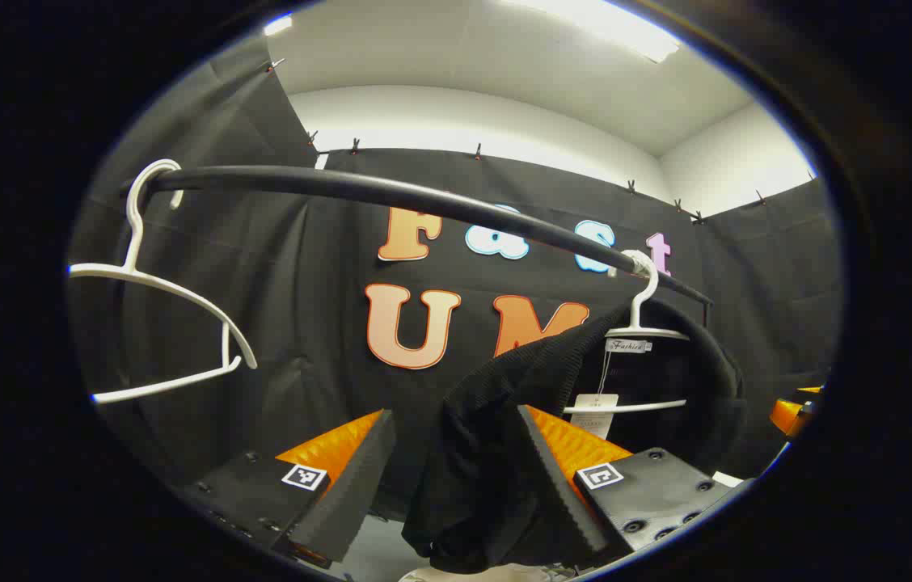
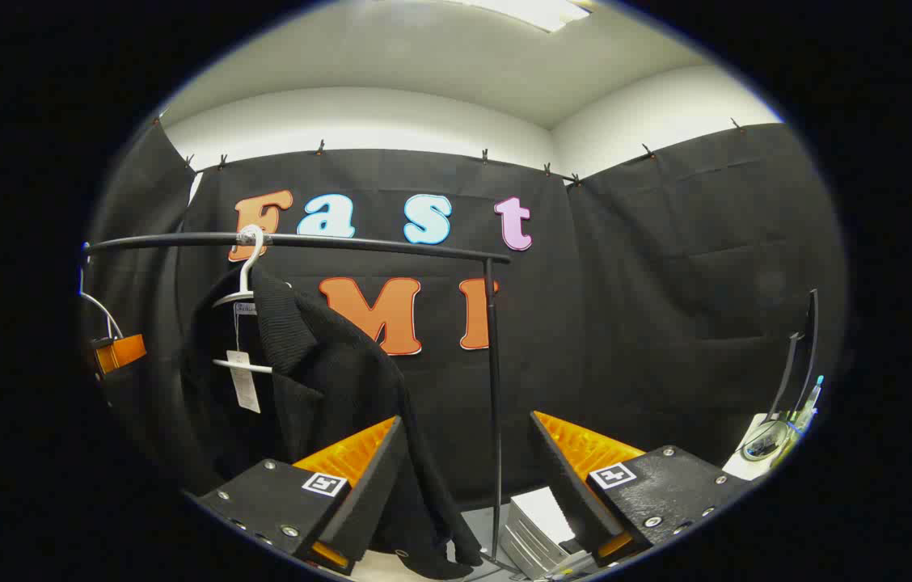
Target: Grasp the clothes on the hanger with both hands and then place them into the laundry hamper below.
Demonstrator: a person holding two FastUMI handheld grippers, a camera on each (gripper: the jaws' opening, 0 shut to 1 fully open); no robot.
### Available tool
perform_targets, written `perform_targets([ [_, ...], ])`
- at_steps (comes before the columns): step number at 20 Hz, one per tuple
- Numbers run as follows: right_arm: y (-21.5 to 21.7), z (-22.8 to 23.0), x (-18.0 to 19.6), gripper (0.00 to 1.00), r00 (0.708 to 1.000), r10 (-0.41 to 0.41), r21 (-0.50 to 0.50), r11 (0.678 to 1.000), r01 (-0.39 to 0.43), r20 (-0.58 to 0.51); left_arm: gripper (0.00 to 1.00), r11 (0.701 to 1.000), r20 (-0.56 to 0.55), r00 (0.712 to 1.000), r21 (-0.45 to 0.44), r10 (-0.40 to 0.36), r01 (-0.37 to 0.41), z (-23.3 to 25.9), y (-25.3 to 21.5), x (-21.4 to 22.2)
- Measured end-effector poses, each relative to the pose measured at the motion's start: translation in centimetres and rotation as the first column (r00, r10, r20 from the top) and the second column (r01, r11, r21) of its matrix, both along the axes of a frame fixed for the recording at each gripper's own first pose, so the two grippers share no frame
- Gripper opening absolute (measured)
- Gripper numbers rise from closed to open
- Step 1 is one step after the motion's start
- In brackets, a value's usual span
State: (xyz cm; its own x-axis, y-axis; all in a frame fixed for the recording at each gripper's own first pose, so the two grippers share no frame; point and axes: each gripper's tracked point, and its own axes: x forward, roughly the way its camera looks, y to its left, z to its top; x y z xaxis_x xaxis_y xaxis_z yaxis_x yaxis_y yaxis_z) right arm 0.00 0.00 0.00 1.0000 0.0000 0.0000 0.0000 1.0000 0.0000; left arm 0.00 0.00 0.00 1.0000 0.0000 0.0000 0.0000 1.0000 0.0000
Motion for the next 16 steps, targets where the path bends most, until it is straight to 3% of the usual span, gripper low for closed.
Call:
perform_targets([
  [5,-0.6,0.1,0.4,0.93,1.000,0.024,-0.008,1.000,-0.024,-0.014,0.93,0.999,-0.005,0.999,0.031,0.036,-0.036,0.1,-0.7,-1.7],
  [6,-0.8,0.2,0.5,0.93,1.000,0.025,-0.015,1.000,-0.025,-0.013,0.96,0.998,-0.003,0.999,0.034,0.045,-0.045,0.0,-0.9,-2.1],
  [7,-0.9,0.3,0.4,0.93,1.000,0.030,-0.018,0.999,-0.030,-0.011,0.93,0.998,-0.003,0.999,0.034,0.050,-0.050,-0.1,-0.8,-2.3],
  [16,-0.1,-0.4,-0.8,0.93,0.998,0.061,-0.010,0.998,-0.061,-0.017,0.96,0.997,0.000,0.998,0.037,0.064,-0.064,0.1,0.0,-4.4],
])
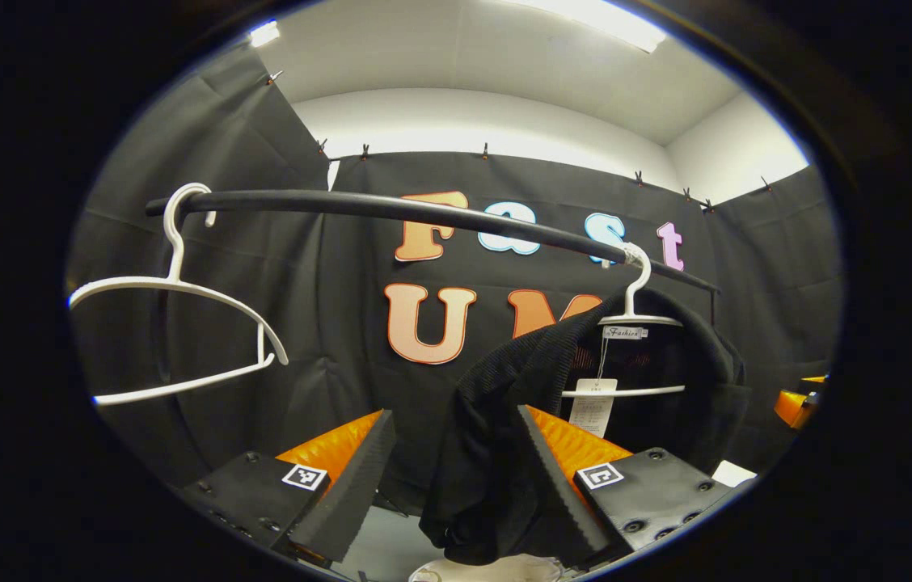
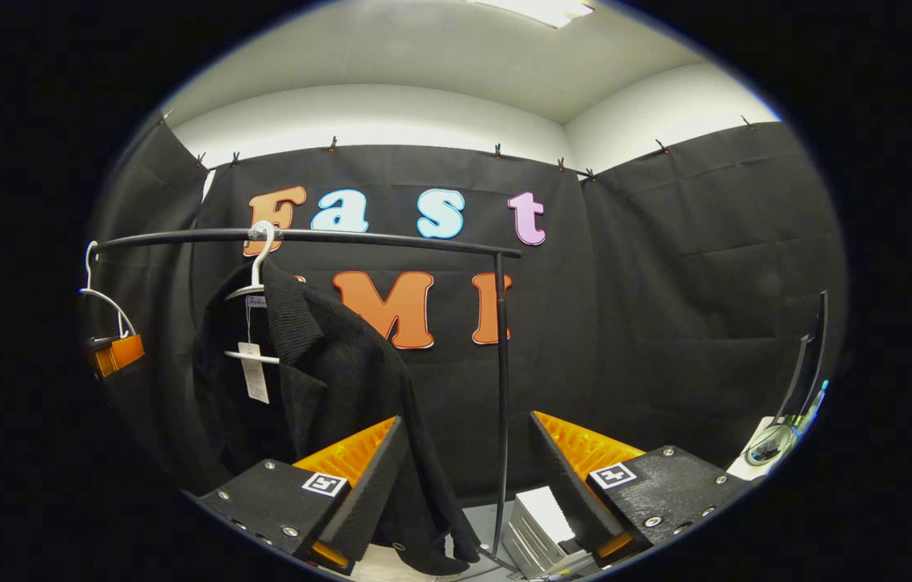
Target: Grasp the clothes on the hanger with both hands and then place them into the laundry hamper below.
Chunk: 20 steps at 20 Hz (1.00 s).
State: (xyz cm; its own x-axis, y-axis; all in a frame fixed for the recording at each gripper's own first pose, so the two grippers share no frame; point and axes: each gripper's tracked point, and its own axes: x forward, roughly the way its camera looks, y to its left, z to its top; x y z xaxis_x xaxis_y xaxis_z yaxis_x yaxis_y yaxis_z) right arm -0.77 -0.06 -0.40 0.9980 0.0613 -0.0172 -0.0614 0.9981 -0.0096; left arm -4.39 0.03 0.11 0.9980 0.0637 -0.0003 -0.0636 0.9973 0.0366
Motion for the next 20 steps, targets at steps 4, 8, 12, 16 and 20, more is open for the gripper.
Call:
perform_targets([
  [4,0.6,-0.1,-0.5,0.93,1.000,0.006,0.003,1.000,-0.006,-0.003,0.93,1.000,0.000,1.000,0.005,0.007,-0.007,0.2,1.0,-0.8],
  [8,1.8,-0.9,-1.0,0.93,1.000,0.020,0.018,1.000,-0.019,-0.017,0.96,1.000,-0.001,1.000,0.007,-0.003,0.003,0.1,1.3,-0.8],
  [12,4.1,-2.0,-1.2,0.93,0.998,0.054,0.023,0.998,-0.053,-0.044,0.95,1.000,-0.019,1.000,0.012,-0.011,0.011,-0.6,1.7,-0.7],
  [16,7.6,-3.6,-0.7,0.93,0.991,0.106,0.049,0.994,-0.103,-0.078,0.96,1.000,-0.035,0.999,0.006,-0.016,0.016,-1.2,2.3,-0.2],
  [20,10.6,-5.3,0.2,0.94,0.984,0.140,0.070,0.989,-0.133,-0.106,0.96,0.999,-0.041,0.999,0.028,-0.015,0.016,-1.7,3.0,0.1],
])
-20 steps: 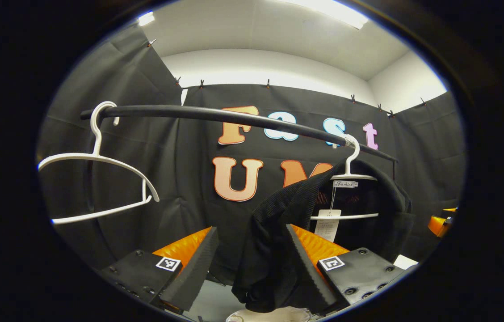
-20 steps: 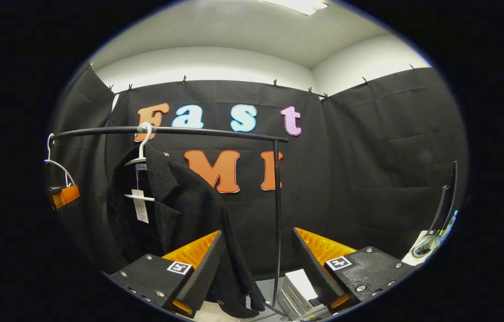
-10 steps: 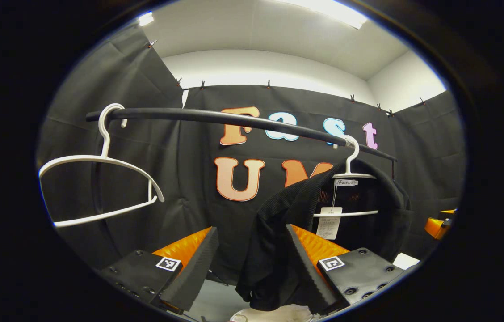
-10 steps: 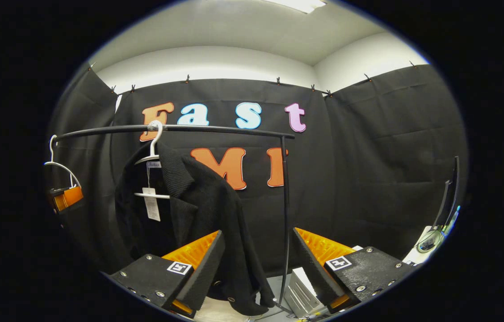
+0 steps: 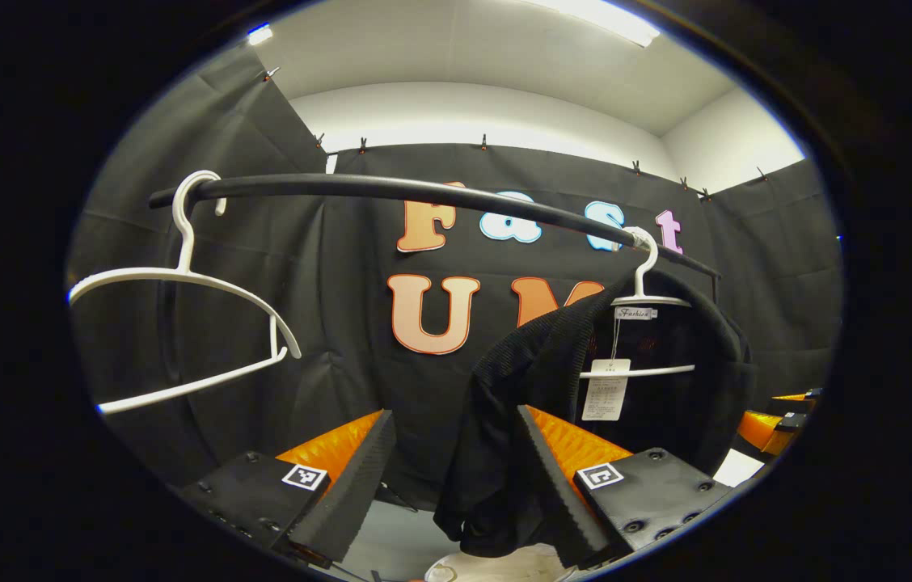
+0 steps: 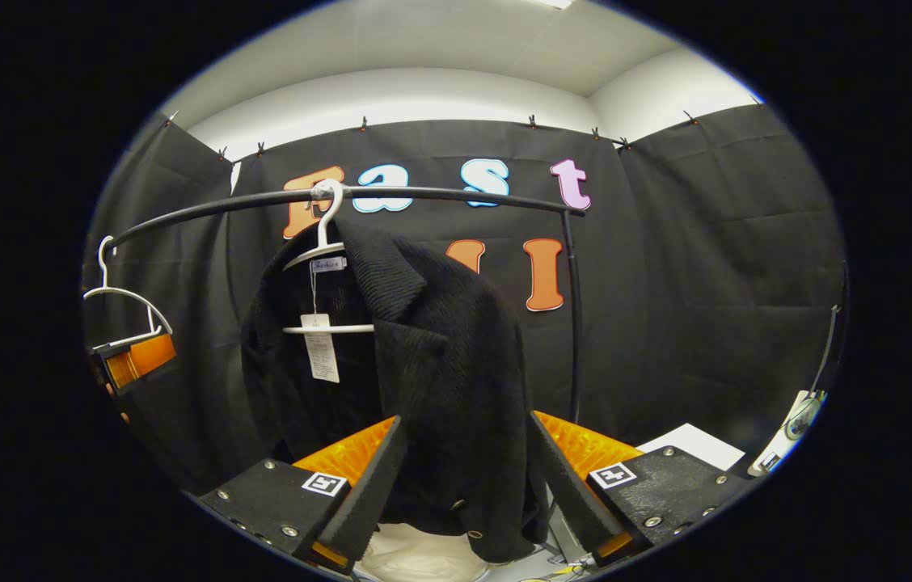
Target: Grasp the clothes on the hanger with both hands and then place them into the laundry hamper below.
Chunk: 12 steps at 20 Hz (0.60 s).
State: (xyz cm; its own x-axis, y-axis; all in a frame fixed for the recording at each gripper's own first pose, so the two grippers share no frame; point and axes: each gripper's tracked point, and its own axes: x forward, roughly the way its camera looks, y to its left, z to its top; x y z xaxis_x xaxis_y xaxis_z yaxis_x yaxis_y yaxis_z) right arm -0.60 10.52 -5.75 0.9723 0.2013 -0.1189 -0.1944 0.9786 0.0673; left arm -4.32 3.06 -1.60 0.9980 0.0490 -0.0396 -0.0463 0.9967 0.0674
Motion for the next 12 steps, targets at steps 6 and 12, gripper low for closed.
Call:
perform_targets([
  [6,2.3,-2.9,3.0,0.93,0.999,-0.015,0.005,1.000,0.015,-0.037,0.96,1.000,-0.013,1.000,0.007,-0.018,0.019,-0.7,0.2,1.1],
  [12,3.6,-5.1,7.2,0.93,0.997,-0.044,-0.002,0.999,0.044,-0.064,1.00,0.998,-0.033,0.997,0.005,-0.069,0.070,-2.0,-1.8,2.1],
])
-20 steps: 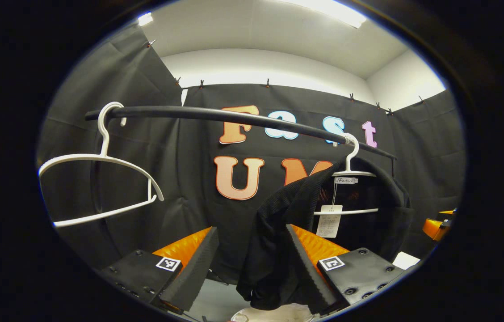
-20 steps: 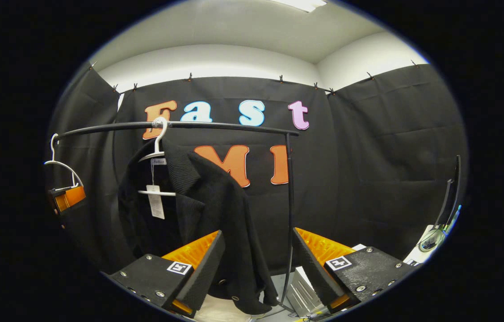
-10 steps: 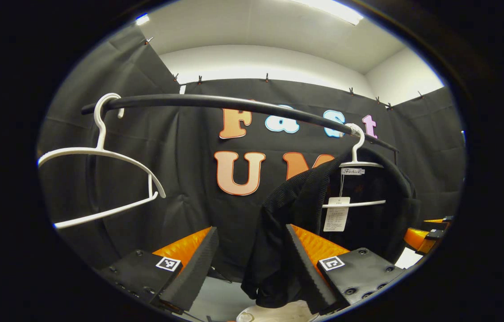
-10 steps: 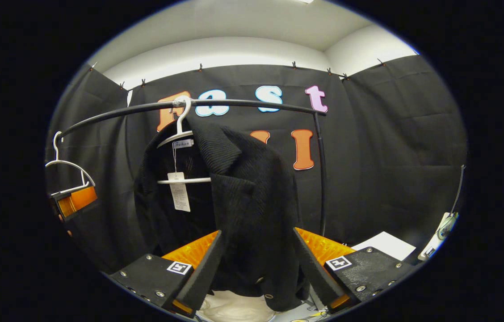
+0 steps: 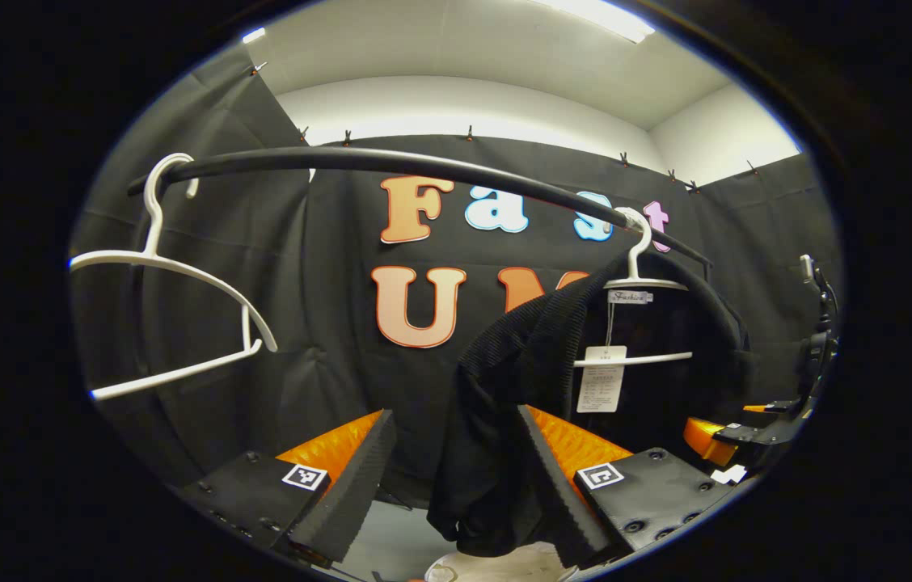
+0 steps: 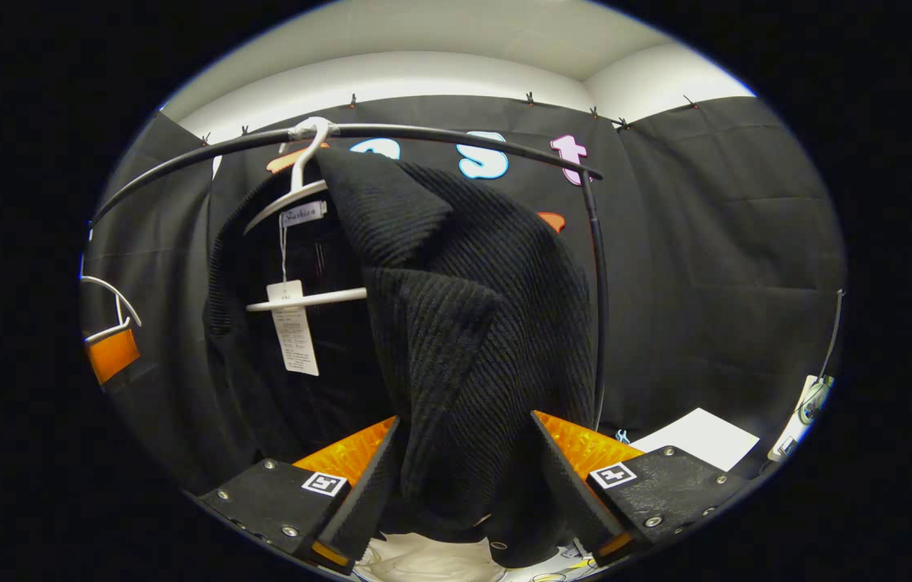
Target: Grasp the clothes on the hanger with both hands and then place them into the laundry hamper below.
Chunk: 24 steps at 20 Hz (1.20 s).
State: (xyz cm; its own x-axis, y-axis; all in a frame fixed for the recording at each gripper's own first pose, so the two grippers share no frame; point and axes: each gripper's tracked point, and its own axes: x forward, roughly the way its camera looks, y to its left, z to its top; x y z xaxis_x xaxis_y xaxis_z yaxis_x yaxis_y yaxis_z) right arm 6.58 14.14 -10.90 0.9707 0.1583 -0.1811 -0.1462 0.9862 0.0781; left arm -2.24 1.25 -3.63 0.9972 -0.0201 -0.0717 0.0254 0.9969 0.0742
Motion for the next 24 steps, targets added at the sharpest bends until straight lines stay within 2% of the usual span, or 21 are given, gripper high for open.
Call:
perform_targets([
  [4,-1.1,-0.5,1.3,0.93,1.000,-0.025,-0.028,0.999,0.025,0.003,1.00,0.999,-0.038,0.998,-0.001,-0.046,0.046,-1.6,-2.3,0.9],
  [5,-1.5,-0.5,1.6,1.00,1.000,-0.024,-0.028,0.999,0.024,0.007,1.00,0.998,-0.047,0.997,-0.005,-0.059,0.058,-1.9,-3.0,1.3],
  [7,-2.5,-0.5,2.2,1.00,1.000,-0.024,-0.023,0.999,0.024,0.008,1.00,0.997,-0.062,0.995,-0.011,-0.078,0.078,-2.6,-4.5,1.8],
  [8,-2.9,-0.4,2.6,1.00,1.000,-0.020,-0.019,1.000,0.020,0.008,0.96,0.996,-0.070,0.994,-0.016,-0.088,0.087,-3.3,-5.2,2.0],
  [9,-3.2,-0.1,2.8,0.91,1.000,-0.010,-0.013,1.000,0.010,0.005,0.93,0.995,-0.081,0.992,-0.024,-0.096,0.094,-3.8,-6.0,2.5],
  [11,-3.6,-0.1,3.1,0.89,1.000,0.011,-0.011,1.000,-0.011,-0.005,0.96,0.994,-0.109,0.988,-0.043,-0.105,0.101,-5.2,-7.1,3.3],
  [13,-3.8,0.3,3.2,0.60,0.999,0.043,-0.012,0.999,-0.043,-0.004,0.97,0.996,-0.120,0.989,-0.038,-0.086,0.082,-6.6,-7.5,4.3],
  [14,-4.0,0.6,3.3,0.66,0.999,0.053,-0.016,0.998,-0.053,0.001,0.93,0.997,-0.121,0.989,-0.025,-0.080,0.078,-7.2,-7.8,4.9],
  [17,-4.8,1.0,3.3,0.34,0.997,0.076,-0.010,0.997,-0.076,0.011,0.93,0.998,-0.132,0.990,0.025,-0.050,0.054,-8.5,-7.7,6.5],
  [19,-5.1,1.4,3.1,0.28,0.996,0.091,-0.009,0.996,-0.091,0.015,0.94,0.999,-0.140,0.990,0.029,-0.029,0.033,-9.2,-7.8,7.5],
  [20,-5.3,1.6,3.1,0.09,0.995,0.095,-0.008,0.996,-0.094,0.021,1.00,0.999,-0.142,0.989,0.031,-0.034,0.039,-9.5,-8.2,8.2],
  [22,-5.5,2.0,2.8,0.02,0.994,0.111,-0.006,0.994,-0.111,0.023,0.97,0.998,-0.132,0.991,0.056,-0.024,0.032,-9.5,-8.2,9.5],
  [23,-5.6,2.1,2.8,0.14,0.993,0.117,-0.001,0.993,-0.117,0.022,0.96,0.998,-0.123,0.992,0.062,-0.022,0.030,-9.3,-8.3,10.2],
  [24,-5.7,2.2,2.7,0.13,0.992,0.124,0.003,0.992,-0.124,0.020,0.94,0.998,-0.118,0.993,0.060,-0.023,0.031,-9.3,-8.5,10.8],
])
